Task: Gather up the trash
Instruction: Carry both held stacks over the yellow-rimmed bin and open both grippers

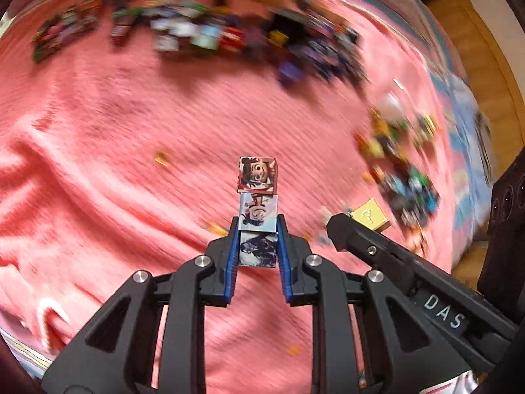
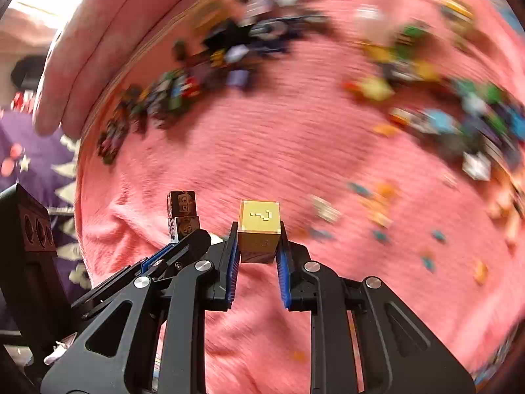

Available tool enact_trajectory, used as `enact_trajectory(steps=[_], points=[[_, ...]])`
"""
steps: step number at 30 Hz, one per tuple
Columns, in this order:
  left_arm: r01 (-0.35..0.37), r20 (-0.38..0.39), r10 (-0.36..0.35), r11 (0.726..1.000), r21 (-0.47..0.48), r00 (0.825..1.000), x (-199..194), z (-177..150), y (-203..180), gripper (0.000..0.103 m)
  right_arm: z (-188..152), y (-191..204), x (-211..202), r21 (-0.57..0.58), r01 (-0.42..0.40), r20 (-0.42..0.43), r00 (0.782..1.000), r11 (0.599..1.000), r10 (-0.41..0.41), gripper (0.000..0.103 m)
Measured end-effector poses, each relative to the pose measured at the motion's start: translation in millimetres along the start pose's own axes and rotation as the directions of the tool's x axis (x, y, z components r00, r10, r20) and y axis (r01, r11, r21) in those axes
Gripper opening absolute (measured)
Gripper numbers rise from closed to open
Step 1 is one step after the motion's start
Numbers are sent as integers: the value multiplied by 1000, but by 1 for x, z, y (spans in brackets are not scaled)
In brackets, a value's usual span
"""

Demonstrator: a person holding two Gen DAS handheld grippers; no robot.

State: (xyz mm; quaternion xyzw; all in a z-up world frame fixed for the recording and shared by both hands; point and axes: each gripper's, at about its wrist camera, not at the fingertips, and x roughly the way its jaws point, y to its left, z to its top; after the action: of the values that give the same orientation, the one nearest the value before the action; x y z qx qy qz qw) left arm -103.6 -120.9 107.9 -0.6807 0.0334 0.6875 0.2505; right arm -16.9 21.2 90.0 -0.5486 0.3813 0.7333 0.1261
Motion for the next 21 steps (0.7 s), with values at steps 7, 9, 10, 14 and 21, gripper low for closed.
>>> enact_trajectory(steps=[7, 9, 10, 14, 21], points=[[61, -81, -41, 967, 249, 996, 16, -50, -104, 20, -60, -96, -67, 220, 29, 111, 992, 975, -55, 19], [80, -106, -49, 948, 309, 993, 21, -67, -130, 20, -82, -127, -89, 298, 32, 140, 987, 954, -77, 19], [94, -123, -54, 932, 350, 991, 24, -78, -148, 20, -93, -142, -99, 334, 34, 152, 984, 942, -90, 19], [151, -197, -61, 864, 480, 978, 38, -122, -211, 20, -140, -197, -135, 474, 42, 191, 970, 879, -149, 19], [246, -333, -20, 716, 654, 943, 72, -211, -302, 20, -234, -283, -177, 685, 44, 202, 948, 727, -248, 19]])
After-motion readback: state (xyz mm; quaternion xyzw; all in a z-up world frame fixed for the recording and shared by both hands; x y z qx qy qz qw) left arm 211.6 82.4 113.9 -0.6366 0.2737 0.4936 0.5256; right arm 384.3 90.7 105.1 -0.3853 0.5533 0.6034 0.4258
